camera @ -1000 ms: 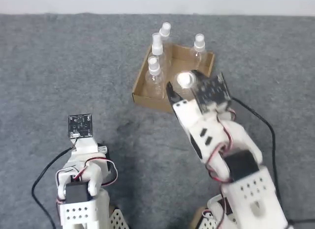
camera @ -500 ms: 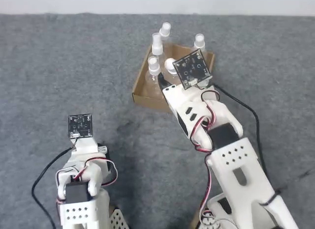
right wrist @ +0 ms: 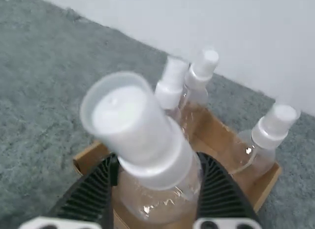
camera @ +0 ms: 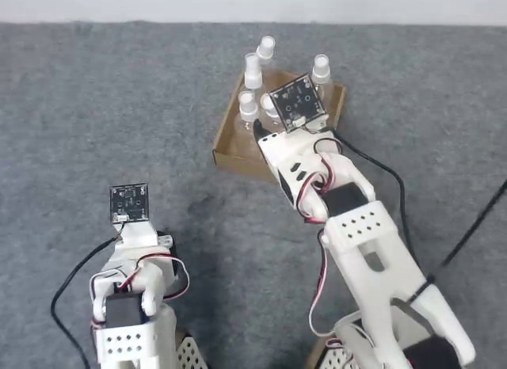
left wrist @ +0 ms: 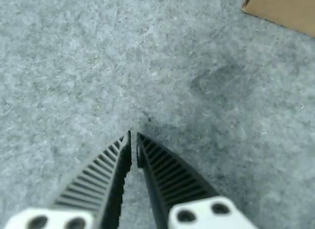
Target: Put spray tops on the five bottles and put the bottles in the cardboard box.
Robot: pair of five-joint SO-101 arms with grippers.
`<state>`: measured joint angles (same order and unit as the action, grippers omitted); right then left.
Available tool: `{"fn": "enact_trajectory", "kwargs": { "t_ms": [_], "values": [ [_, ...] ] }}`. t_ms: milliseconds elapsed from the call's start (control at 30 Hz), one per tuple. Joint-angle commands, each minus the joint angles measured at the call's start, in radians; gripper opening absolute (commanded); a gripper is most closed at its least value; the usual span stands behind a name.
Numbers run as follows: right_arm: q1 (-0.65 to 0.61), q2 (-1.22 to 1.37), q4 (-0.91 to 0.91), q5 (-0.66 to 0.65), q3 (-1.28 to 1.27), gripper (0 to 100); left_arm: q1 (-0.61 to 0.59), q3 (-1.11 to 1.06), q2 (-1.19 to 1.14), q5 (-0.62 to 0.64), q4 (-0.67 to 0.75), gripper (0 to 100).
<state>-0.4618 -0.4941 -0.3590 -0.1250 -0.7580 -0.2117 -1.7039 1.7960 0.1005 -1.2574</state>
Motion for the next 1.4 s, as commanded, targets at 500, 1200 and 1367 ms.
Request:
{"fn": "enact_trajectory", "kwargs": {
  "t_ms": [500, 1200, 1367],
  "values": [
    [0.145, 0.177, 0.16, 0.012, 0.031, 1.7, 0.0, 0.019, 0.023, -0.006, -0.006, 1],
    [0.143, 0.39, 0.377, 0.005, -0.014, 2.5, 0.0, 0.019, 0.023, -0.006, -0.006, 1],
    [0.147, 0.39, 0.371, 0.008, -0.018, 12.4, 0.0, 0.019, 0.023, -0.006, -0.006, 1]
  ]
}}
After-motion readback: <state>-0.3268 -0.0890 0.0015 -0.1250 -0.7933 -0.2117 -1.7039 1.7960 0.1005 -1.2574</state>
